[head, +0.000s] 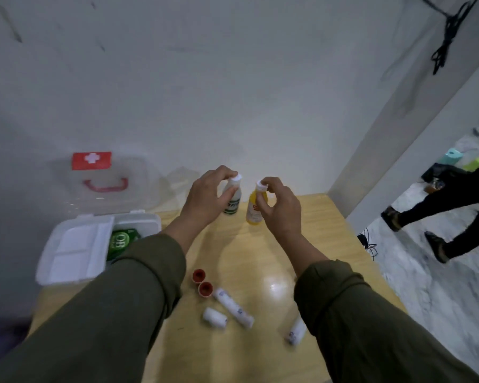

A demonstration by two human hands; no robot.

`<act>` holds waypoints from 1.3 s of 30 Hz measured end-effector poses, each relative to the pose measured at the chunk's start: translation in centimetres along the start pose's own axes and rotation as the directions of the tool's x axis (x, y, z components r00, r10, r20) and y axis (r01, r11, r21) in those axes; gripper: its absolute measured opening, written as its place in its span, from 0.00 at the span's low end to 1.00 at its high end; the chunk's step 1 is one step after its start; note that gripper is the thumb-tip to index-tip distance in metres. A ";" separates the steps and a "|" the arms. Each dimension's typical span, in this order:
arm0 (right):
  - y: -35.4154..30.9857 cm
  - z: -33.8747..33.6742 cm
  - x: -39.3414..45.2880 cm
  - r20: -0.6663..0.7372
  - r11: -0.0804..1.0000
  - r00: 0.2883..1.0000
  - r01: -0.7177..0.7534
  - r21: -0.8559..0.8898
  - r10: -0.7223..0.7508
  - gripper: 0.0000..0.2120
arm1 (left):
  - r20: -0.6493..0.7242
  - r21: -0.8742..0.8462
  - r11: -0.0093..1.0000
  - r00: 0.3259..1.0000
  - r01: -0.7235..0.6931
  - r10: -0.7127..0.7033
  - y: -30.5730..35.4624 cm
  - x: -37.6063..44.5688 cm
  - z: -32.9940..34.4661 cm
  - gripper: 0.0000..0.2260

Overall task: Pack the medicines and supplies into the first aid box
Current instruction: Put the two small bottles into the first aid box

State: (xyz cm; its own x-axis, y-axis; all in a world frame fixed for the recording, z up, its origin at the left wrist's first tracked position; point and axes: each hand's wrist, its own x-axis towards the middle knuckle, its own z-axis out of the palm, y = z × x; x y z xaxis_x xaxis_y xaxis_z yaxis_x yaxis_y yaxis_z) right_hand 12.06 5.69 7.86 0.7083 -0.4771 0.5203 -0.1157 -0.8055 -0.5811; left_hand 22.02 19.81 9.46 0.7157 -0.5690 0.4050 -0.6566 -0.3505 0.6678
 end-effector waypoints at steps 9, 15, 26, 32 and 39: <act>-10.4 5.3 -0.1 0.059 0.990 0.996 0.057 0.125 -0.065 0.09 | -0.085 0.073 0.994 0.994 0.082 -0.075 -4.2 -2.9 -10.3 0.10; -14.3 7.9 -1.3 0.104 0.977 0.992 0.044 0.210 -0.067 0.10 | -0.089 0.054 0.990 0.988 0.132 -0.127 -6.4 -5.3 -13.2 0.09; -16.1 10.6 -3.4 0.184 0.975 0.983 -0.020 0.221 -0.022 0.10 | -0.070 0.021 0.977 0.975 0.211 -0.209 -8.8 -7.4 -14.4 0.09; -15.9 11.3 -3.9 0.213 0.976 0.977 -0.052 0.211 0.006 0.09 | -0.039 -0.015 0.956 0.955 0.295 -0.295 -9.7 -7.6 -13.8 0.10; -15.6 12.4 -4.1 0.230 0.978 0.973 -0.053 0.202 0.005 0.09 | 0.006 -0.061 0.919 0.921 0.390 -0.390 -10.9 -7.8 -13.2 0.10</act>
State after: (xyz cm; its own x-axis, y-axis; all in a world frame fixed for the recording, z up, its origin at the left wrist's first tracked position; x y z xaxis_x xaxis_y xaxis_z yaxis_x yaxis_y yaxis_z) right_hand 19.61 24.58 7.08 0.8491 -0.3873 0.3591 -0.0102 -0.6918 -0.7220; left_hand 26.78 37.90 7.31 0.9137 -0.3914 0.1088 -0.3099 -0.4982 0.8098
